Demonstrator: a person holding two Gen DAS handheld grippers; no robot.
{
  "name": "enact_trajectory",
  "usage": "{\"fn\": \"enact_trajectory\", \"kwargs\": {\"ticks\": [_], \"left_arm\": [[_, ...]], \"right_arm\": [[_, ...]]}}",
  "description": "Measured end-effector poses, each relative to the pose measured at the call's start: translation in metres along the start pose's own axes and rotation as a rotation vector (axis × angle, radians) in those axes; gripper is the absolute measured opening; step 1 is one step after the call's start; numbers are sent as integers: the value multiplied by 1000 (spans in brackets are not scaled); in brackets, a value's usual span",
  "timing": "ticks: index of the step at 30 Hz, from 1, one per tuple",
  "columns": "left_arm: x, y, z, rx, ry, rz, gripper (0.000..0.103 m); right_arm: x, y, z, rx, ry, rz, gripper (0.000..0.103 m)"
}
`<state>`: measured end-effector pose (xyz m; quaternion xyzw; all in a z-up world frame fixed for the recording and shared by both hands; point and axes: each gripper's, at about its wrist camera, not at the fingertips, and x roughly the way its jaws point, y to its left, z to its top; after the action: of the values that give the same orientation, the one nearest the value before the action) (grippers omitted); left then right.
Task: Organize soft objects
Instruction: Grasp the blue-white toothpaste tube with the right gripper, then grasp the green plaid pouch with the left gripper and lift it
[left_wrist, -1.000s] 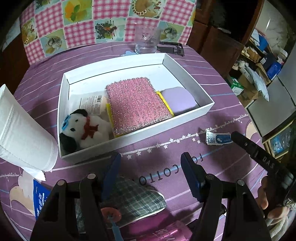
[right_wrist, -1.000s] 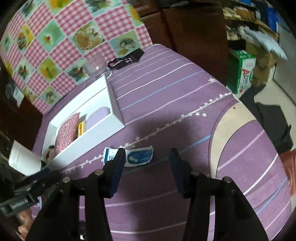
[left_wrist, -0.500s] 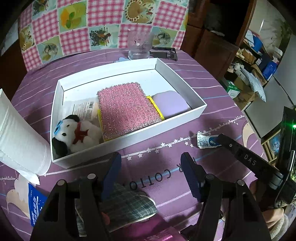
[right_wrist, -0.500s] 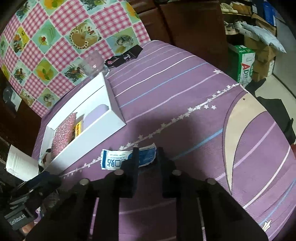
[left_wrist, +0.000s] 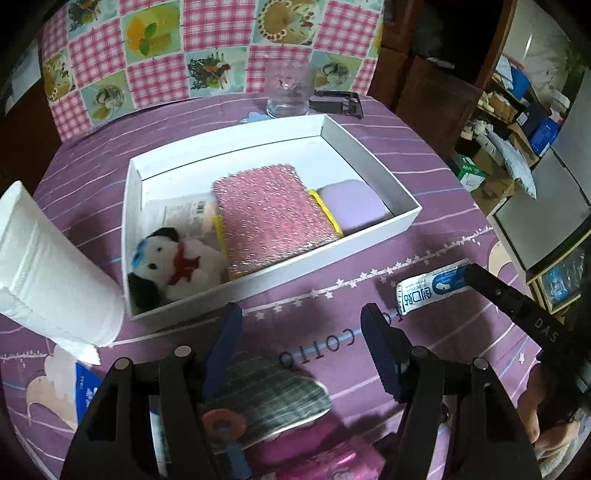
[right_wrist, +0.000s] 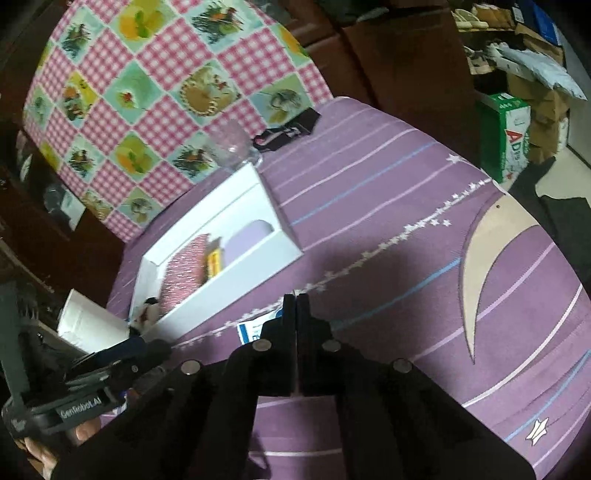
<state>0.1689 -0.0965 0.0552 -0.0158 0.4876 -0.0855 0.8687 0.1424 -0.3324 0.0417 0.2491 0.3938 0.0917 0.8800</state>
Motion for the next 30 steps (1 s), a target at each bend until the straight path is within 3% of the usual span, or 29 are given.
{"fn": "enact_trajectory", "kwargs": {"ticks": [5,10,17,23,26,30], "left_arm": [[-6,17,2,-19,74,13,67],[-4,37,-1,-75,189,-37,67],[-5,59,-5,-113,210,33,67],[18,55,-10,-90,295,3,69],[21,50,-11,-66,299,15,69],[21,52,-13,-56,320,-26,69]], "right_arm": [[-1,9,-3,-7,22,47,1],[-3,11,-4,-1,32,72,1],[-3,11,-4,5,44,89,1],[-2,12,-6,4,56,89,1],[-3,12,-6,5,56,88,1],[-2,11,-6,12,60,91,1]]}}
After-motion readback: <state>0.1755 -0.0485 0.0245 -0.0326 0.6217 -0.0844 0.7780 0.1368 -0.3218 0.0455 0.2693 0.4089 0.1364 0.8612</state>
